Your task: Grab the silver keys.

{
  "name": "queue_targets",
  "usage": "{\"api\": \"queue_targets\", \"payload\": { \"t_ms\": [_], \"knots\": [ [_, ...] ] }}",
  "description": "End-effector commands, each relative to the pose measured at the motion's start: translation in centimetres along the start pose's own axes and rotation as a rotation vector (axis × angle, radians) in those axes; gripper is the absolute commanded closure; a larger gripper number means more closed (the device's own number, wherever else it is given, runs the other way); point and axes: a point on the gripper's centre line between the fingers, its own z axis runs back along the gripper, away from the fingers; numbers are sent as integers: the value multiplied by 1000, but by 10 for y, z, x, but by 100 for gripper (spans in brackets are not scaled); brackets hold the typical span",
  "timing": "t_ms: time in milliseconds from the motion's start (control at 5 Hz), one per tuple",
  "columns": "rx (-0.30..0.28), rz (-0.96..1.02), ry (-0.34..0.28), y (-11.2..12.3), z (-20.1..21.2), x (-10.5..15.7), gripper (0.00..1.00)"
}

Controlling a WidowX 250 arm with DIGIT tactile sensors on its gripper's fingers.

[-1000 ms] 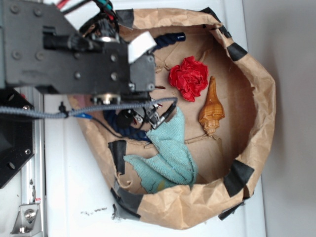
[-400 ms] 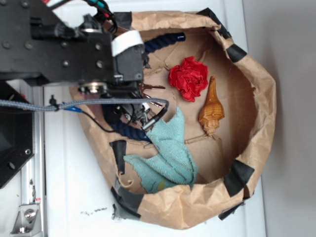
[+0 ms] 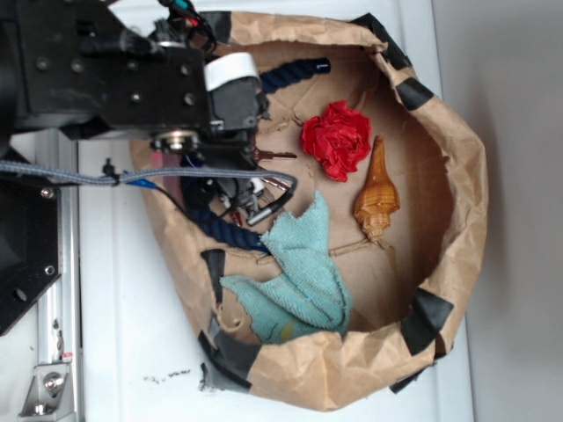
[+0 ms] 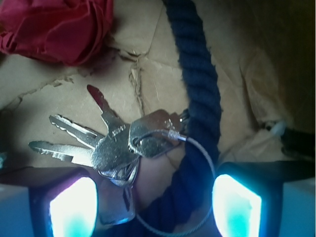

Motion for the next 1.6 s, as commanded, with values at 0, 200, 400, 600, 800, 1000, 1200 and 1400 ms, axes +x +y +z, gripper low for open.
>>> {"api": "queue_targets", "payload": {
  "t_ms": [0, 200, 400, 600, 800, 1000, 1200, 1400],
  "knots": [
    [-43, 12, 6, 15, -9, 14, 0],
    [-59, -1, 9, 14, -11, 15, 0],
    [-64, -2, 7, 13, -9, 14, 0],
    [-66, -4, 6, 12, -8, 13, 0],
    [-67, -2, 9, 12, -8, 13, 0],
    [8, 33, -93, 18, -8, 14, 0],
    [31, 20, -115, 26, -15, 14, 0],
    [-68, -42, -25, 20, -25, 15, 0]
  ]
}}
